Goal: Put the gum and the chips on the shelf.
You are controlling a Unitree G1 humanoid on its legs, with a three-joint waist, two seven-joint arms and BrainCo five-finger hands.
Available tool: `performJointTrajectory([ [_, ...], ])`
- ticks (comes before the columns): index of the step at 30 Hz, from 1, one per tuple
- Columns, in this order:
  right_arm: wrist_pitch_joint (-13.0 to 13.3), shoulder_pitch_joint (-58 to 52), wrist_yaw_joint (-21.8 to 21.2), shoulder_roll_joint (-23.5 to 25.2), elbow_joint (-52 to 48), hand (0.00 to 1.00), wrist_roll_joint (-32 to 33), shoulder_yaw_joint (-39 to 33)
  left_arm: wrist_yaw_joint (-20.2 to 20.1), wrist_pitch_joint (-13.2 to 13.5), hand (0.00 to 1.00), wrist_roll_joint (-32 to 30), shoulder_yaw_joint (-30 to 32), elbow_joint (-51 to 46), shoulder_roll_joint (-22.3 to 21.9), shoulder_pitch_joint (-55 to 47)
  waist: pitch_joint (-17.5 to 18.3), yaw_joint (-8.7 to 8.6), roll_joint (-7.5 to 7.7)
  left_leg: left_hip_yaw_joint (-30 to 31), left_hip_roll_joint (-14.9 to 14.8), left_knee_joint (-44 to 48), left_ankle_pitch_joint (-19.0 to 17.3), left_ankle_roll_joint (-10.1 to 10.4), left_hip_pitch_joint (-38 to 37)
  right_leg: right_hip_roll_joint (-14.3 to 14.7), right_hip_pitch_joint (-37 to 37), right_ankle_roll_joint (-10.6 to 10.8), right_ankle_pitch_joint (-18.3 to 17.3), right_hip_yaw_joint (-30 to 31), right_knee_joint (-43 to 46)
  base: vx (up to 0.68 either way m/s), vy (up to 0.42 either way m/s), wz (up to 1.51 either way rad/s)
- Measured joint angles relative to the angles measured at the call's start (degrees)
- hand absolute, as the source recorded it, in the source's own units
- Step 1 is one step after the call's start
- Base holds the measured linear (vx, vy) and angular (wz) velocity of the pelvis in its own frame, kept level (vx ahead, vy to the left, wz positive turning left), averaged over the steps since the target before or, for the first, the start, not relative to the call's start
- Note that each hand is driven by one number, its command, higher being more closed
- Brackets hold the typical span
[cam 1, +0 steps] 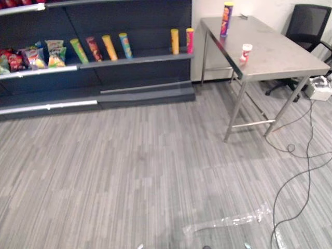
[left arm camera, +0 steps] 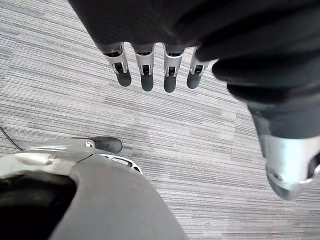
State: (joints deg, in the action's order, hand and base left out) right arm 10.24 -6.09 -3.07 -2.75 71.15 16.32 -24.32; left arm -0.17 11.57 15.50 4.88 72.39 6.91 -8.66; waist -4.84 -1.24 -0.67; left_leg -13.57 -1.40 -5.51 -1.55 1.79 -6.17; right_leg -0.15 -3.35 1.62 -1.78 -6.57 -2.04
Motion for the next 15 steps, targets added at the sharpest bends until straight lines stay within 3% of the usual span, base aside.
performJointTrajectory([
  [15,0.7,-0.6,1.1,-0.5,-0.6,0.0,-0.6,2.7,0.3,0.8,0.0,0.1,-1.1,0.0,0.1,-0.1,-0.3,0.01,0.53,-0.2,-0.1,-0.3,-0.3,-0.1,1.0,0.0,0.1,0.7,0.1,-0.9,-1.2,-0.04,-0.013,0.02],
])
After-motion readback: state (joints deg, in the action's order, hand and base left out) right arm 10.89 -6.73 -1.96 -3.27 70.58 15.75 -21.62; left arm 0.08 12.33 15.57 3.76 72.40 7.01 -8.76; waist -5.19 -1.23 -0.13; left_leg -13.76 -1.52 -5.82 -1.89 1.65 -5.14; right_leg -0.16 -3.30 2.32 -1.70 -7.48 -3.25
